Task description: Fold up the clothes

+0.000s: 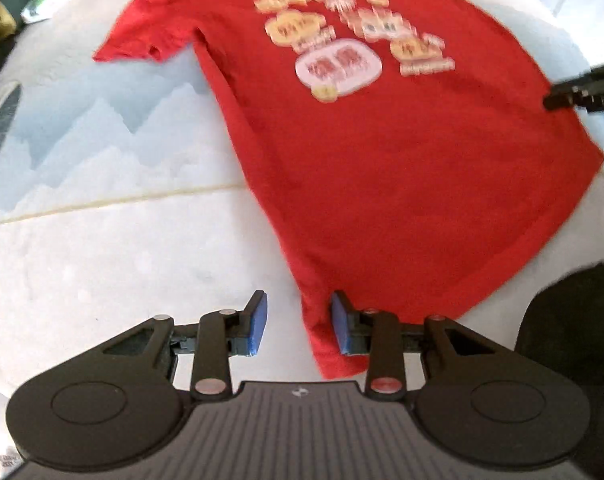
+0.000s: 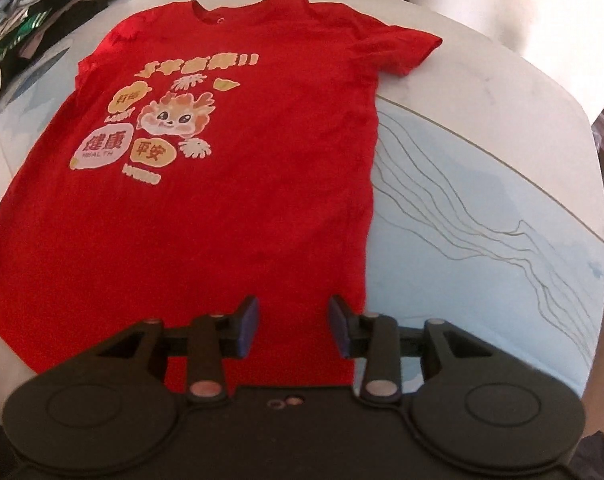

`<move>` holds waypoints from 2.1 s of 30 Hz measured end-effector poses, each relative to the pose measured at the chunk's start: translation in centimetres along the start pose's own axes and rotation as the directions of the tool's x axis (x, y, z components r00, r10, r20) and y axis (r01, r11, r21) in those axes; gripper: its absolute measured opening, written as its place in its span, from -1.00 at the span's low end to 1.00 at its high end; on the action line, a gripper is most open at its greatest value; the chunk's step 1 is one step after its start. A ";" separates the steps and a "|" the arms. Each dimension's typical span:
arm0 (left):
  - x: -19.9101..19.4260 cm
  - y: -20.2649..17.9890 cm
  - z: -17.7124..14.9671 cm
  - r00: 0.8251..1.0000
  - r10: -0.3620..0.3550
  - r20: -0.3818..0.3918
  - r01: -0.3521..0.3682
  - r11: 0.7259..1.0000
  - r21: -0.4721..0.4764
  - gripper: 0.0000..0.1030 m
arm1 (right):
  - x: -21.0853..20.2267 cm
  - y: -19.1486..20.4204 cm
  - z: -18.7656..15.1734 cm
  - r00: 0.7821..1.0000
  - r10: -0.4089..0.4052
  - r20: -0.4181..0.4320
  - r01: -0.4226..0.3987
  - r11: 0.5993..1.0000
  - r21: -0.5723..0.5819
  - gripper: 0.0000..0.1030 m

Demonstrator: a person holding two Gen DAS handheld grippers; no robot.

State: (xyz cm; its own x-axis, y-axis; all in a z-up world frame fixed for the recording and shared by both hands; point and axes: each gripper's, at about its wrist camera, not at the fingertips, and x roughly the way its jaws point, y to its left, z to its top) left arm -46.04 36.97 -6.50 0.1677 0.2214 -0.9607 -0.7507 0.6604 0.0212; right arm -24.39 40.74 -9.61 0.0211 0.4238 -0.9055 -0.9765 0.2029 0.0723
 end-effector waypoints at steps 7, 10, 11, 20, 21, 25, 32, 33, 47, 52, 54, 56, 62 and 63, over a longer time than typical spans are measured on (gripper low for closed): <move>1.2 -0.6 1.4 0.999 0.041 0.030 -0.039 0.997 -0.064 -0.12 | -0.3 -1.6 0.6 0.999 -0.030 0.013 0.030 0.999 0.016 1.00; 1.5 -0.4 1.6 0.997 0.055 0.045 -0.051 0.995 -0.083 -0.74 | 0.1 -1.8 0.6 0.999 -0.052 -0.004 0.052 0.999 0.002 1.00; 1.6 -0.3 1.6 0.997 0.062 0.051 -0.058 0.995 -0.086 -0.92 | 0.1 -1.7 0.5 0.999 -0.051 -0.007 0.051 0.999 -0.007 1.00; 1.2 2.9 1.5 0.993 0.115 0.039 -0.110 0.986 -0.124 -0.95 | -0.5 -0.3 -1.5 0.999 -0.018 -0.032 0.016 0.998 -0.061 1.00; 1.2 3.0 1.4 0.992 0.125 0.030 -0.121 0.985 -0.121 -0.96 | -0.6 -0.2 -1.9 0.999 -0.019 -0.034 0.017 0.998 -0.063 1.00; 0.7 2.8 0.1 0.995 0.096 0.006 -0.095 0.990 -0.104 -0.96 | -1.4 0.3 -3.2 0.999 -0.023 -0.047 0.020 0.997 -0.070 1.00; -0.3 3.6 2.5 0.997 0.040 0.072 -0.033 0.994 -0.100 -0.94 | -2.6 0.1 -3.7 0.997 0.015 -0.075 -0.019 0.998 -0.062 1.00; -0.6 3.8 3.5 0.995 0.032 0.095 -0.023 0.995 -0.092 -0.94 | -2.9 -0.1 -2.7 0.999 0.006 -0.053 -0.009 0.998 -0.060 1.00; 2.6 13.3 20.8 0.973 -0.014 0.230 0.017 1.000 -0.013 0.01 | 0.1 -7.4 12.5 0.995 -0.065 0.079 0.051 0.984 0.173 1.00; 5.2 15.0 26.0 0.966 -0.014 0.259 -0.003 0.998 0.068 0.04 | 2.3 -9.2 16.8 0.984 -0.134 0.114 0.116 0.982 0.146 1.00; 6.2 15.5 28.0 0.963 -0.019 0.270 -0.007 0.995 0.095 0.04 | 3.2 -9.3 18.5 0.978 -0.163 0.130 0.149 0.982 0.113 1.00; 7.0 15.6 29.6 0.958 -0.043 0.283 0.015 0.995 0.100 0.04 | 4.5 -9.2 20.3 0.976 -0.177 0.127 0.169 0.983 0.073 1.00; 9.1 13.0 32.7 0.949 -0.114 0.294 0.049 0.974 0.221 0.04 | 8.1 -7.8 23.7 0.987 -0.096 0.129 0.102 0.994 -0.039 1.00; 9.5 12.6 33.2 0.950 -0.115 0.291 0.047 0.972 0.230 0.04 | 8.6 -7.5 24.1 0.988 -0.085 0.129 0.093 0.994 -0.055 1.00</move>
State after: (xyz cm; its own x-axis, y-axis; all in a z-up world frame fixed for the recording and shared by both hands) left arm -32.73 71.25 -6.14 0.4314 0.3435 -0.8342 -0.5750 0.8172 0.0392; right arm -11.74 64.10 -7.82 0.1313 0.5154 -0.8469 -0.9808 0.1920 -0.0352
